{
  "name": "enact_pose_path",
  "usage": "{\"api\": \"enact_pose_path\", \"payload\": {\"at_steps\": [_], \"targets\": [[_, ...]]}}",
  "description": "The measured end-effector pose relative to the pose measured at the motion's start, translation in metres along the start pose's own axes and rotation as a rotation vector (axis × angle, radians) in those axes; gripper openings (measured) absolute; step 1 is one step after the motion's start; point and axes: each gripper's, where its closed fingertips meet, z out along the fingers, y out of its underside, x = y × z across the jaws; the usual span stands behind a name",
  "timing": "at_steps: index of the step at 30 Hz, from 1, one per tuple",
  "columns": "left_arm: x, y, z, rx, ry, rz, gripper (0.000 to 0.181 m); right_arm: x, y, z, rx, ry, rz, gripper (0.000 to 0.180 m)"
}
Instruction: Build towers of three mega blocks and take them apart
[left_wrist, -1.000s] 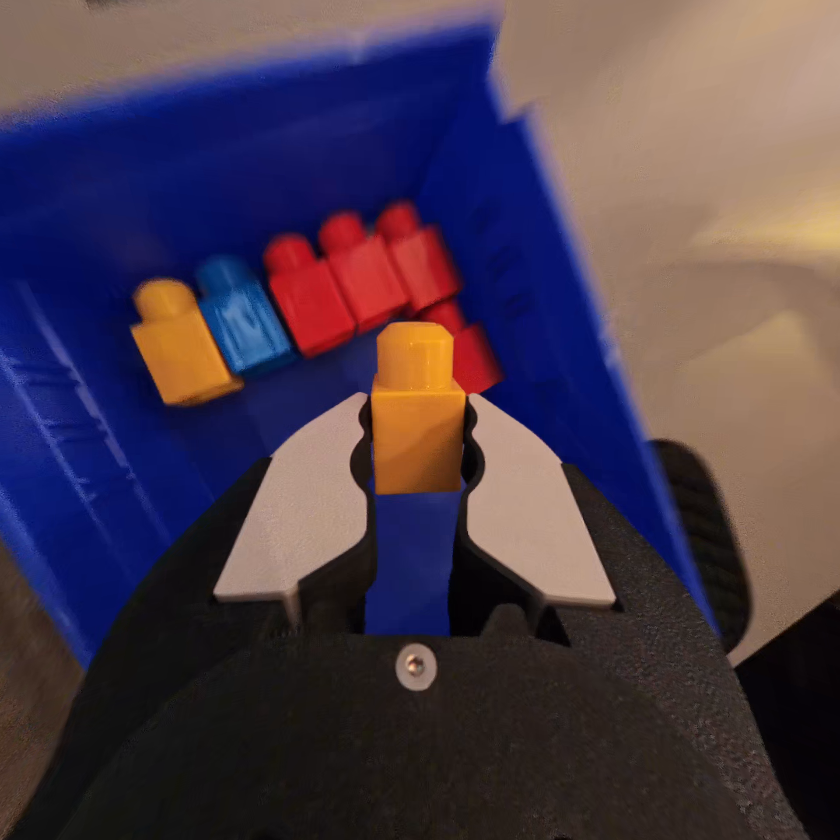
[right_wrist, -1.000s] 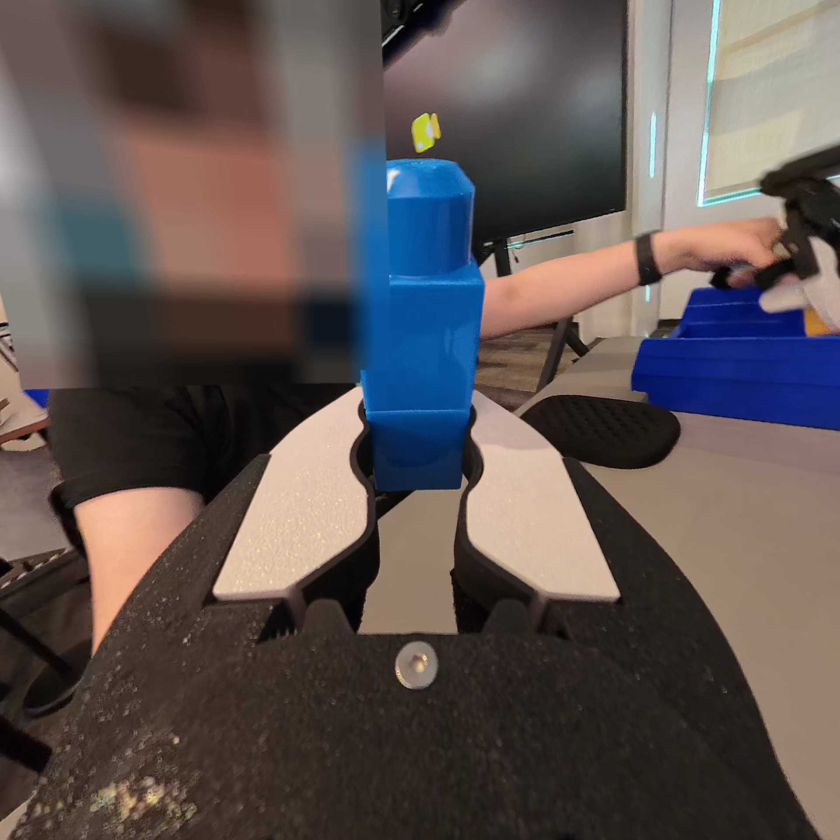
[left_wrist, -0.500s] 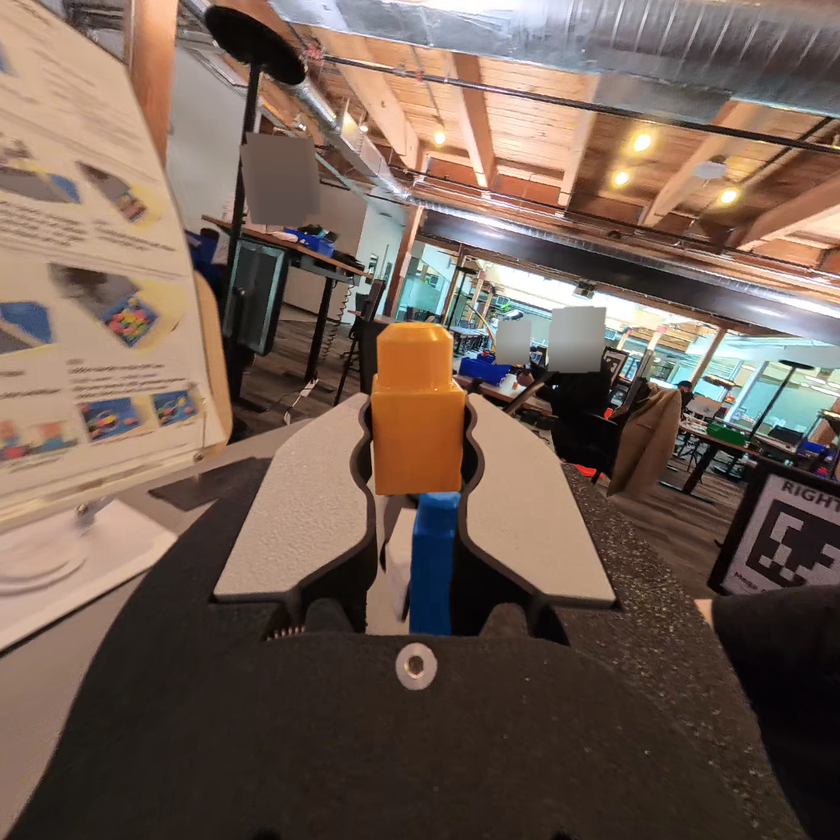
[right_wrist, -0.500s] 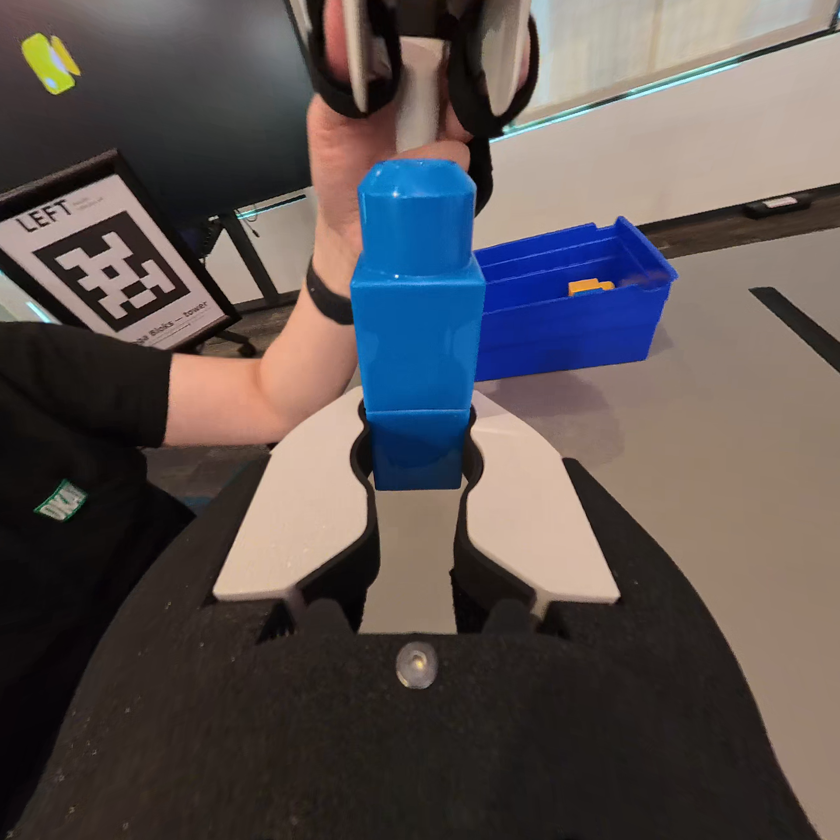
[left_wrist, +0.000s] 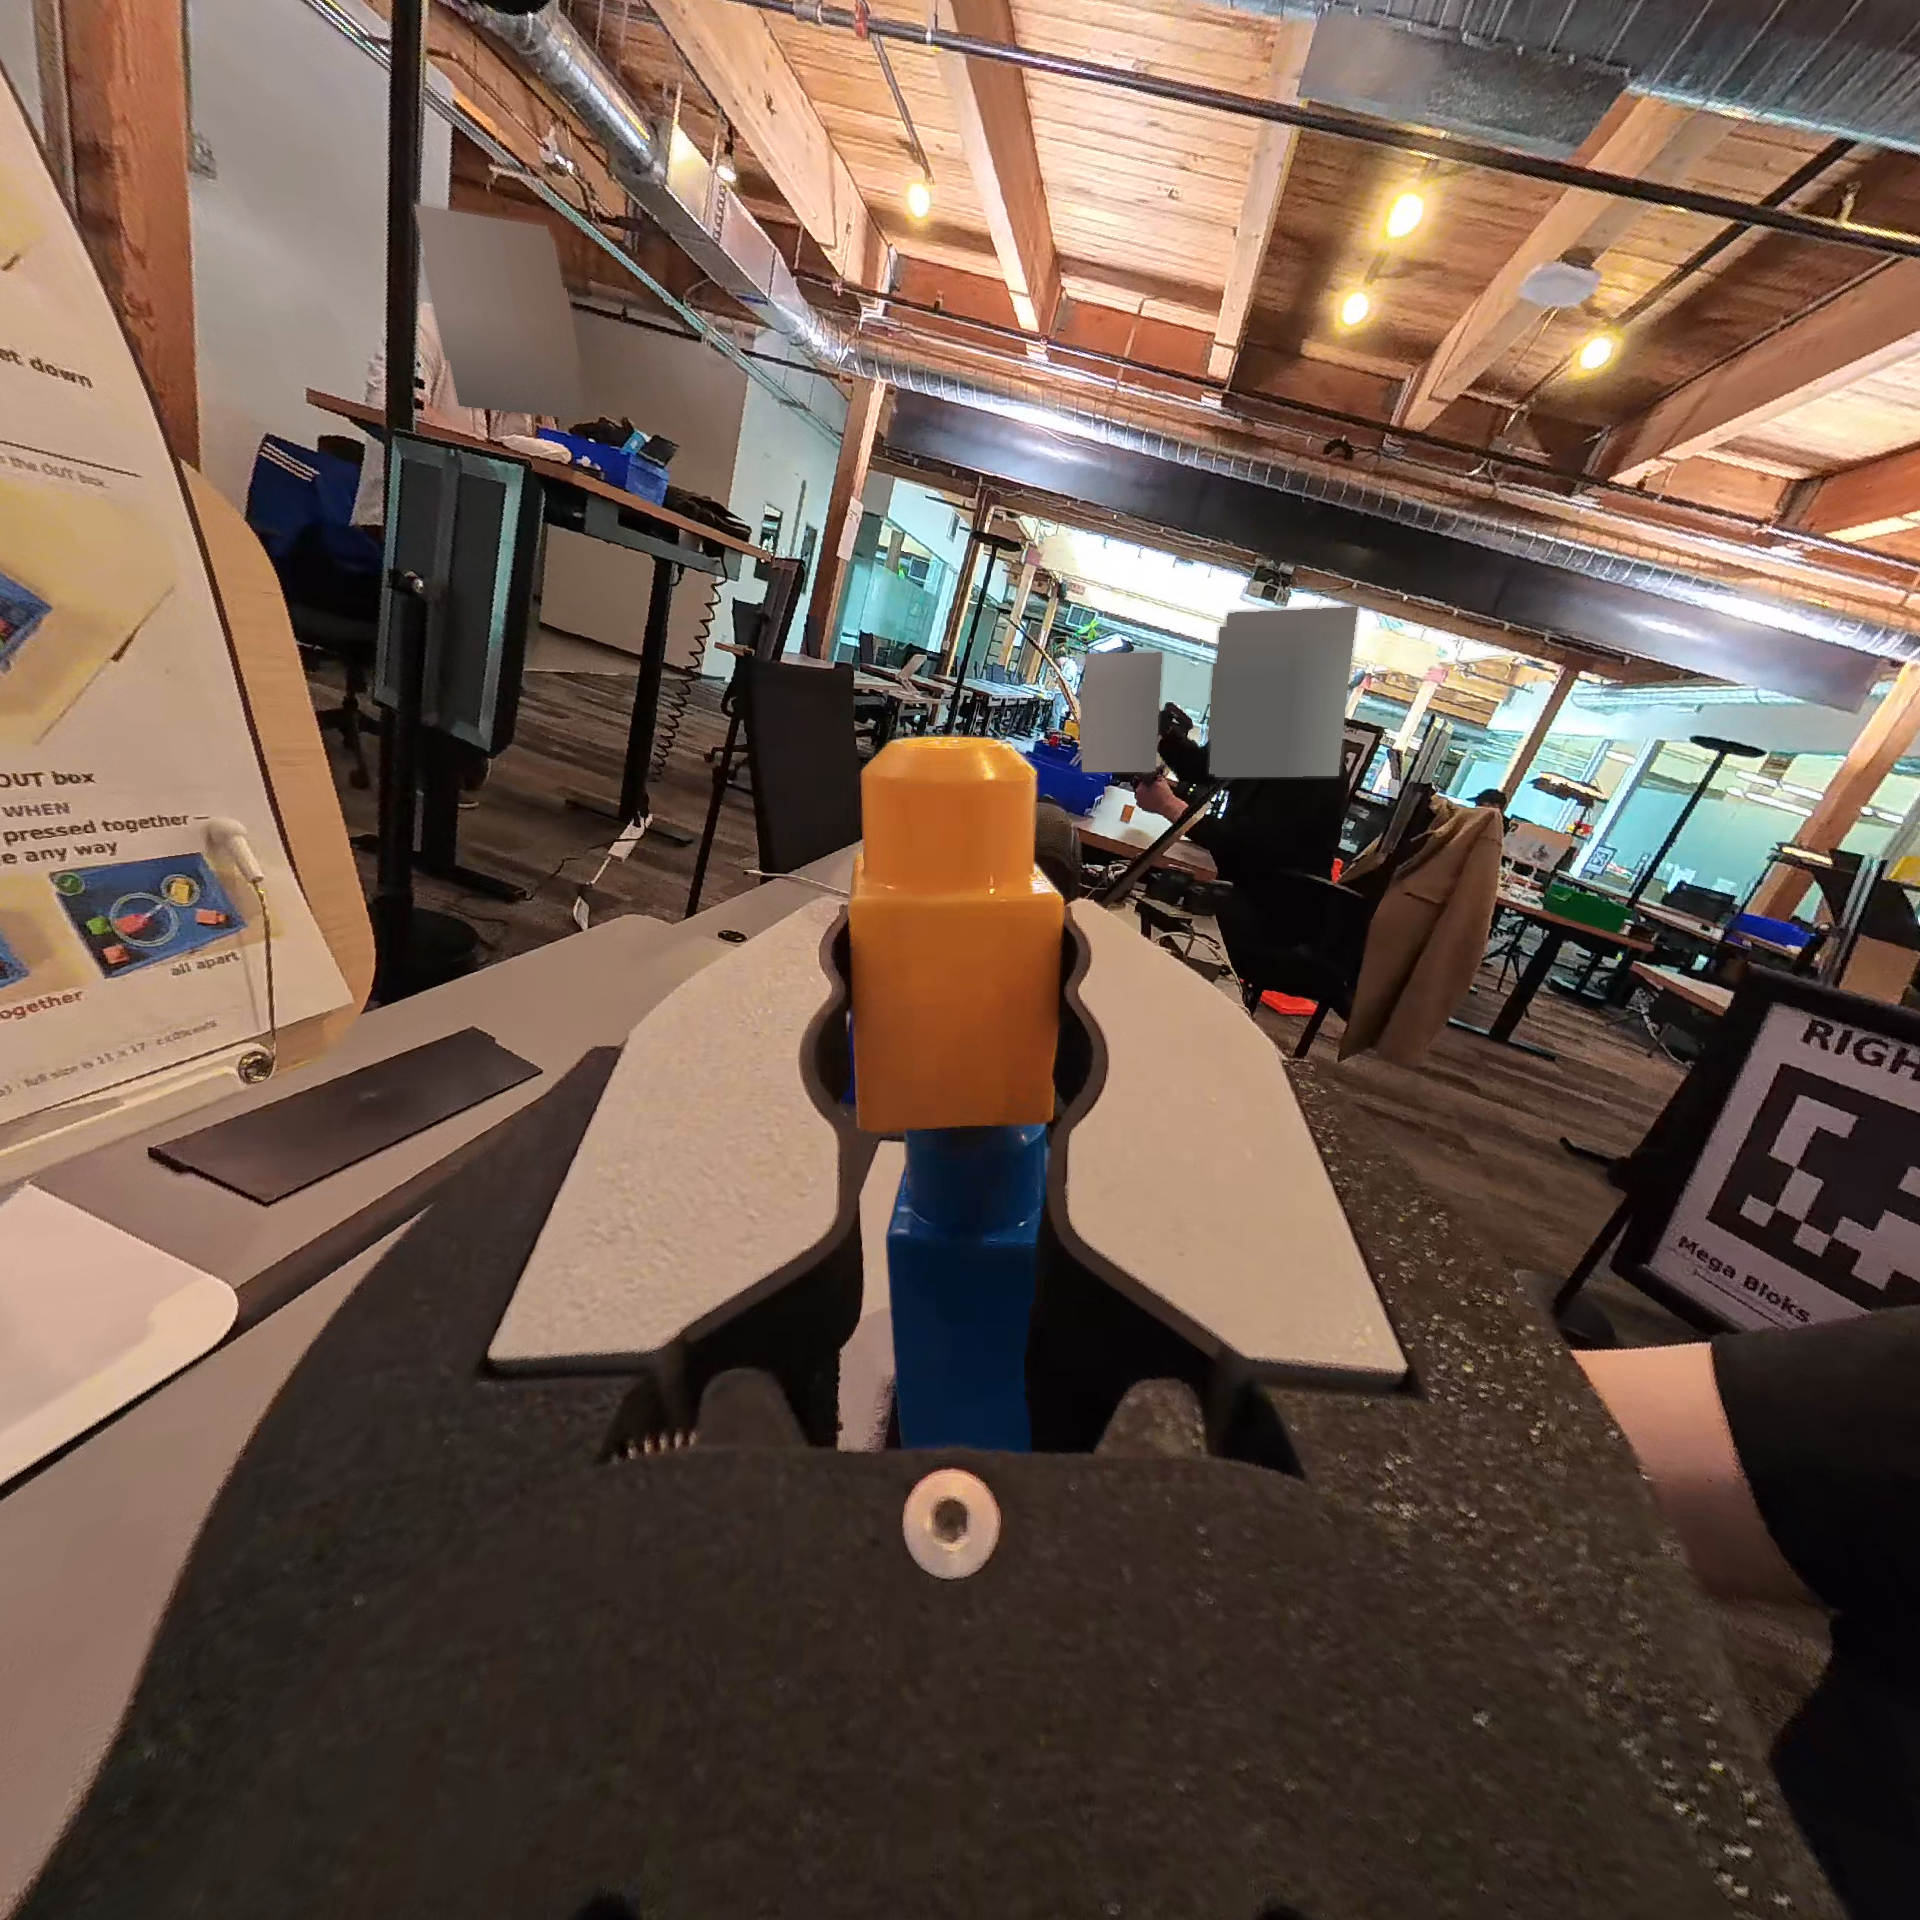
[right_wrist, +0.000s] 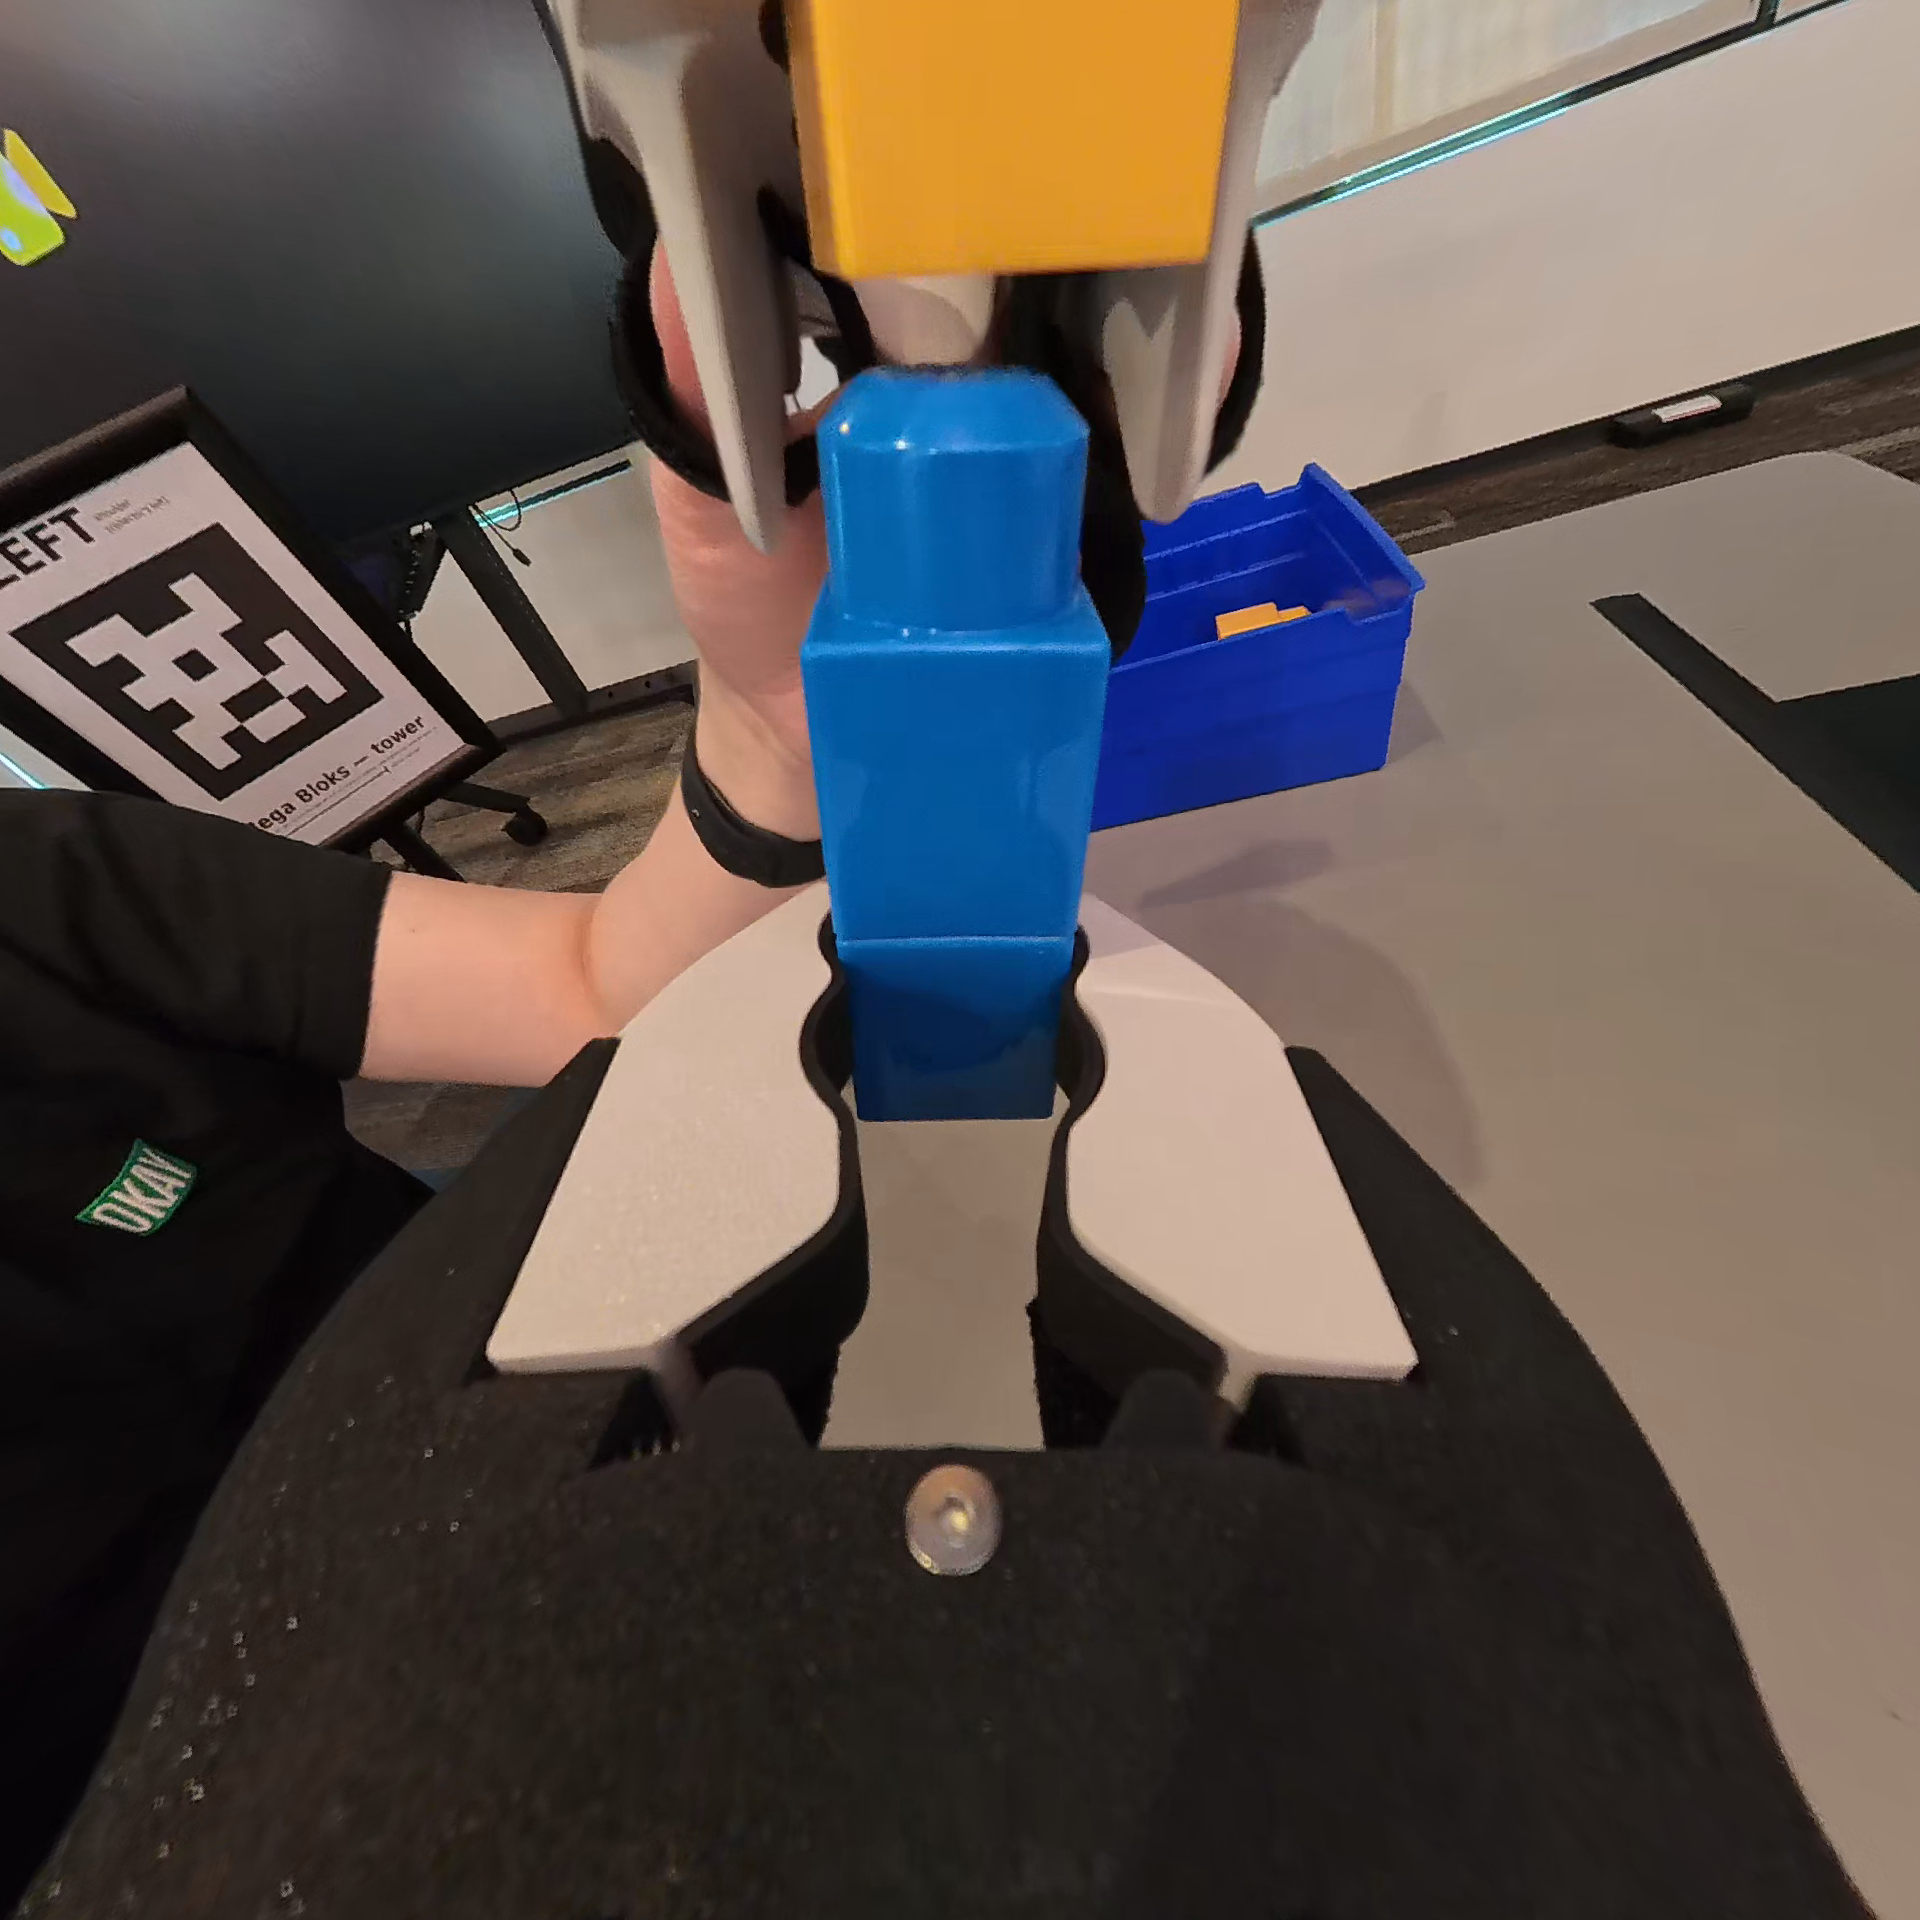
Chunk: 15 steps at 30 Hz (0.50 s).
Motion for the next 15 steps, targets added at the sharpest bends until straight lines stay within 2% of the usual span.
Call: {"api": "enact_pose_path", "payload": {"at_steps": [8,15], "targets": [[0.002,0.024,0.010,-0.083,0.048,-0.024,0.036,0.002,0.003,-0.005,-0.007,0.004,0.007,0.035],[0.004,0.029,0.012,-0.075,0.093,-0.068,0.036,-0.001,0.002,-0.007,0.027,-0.042,0.011,0.034]]}}
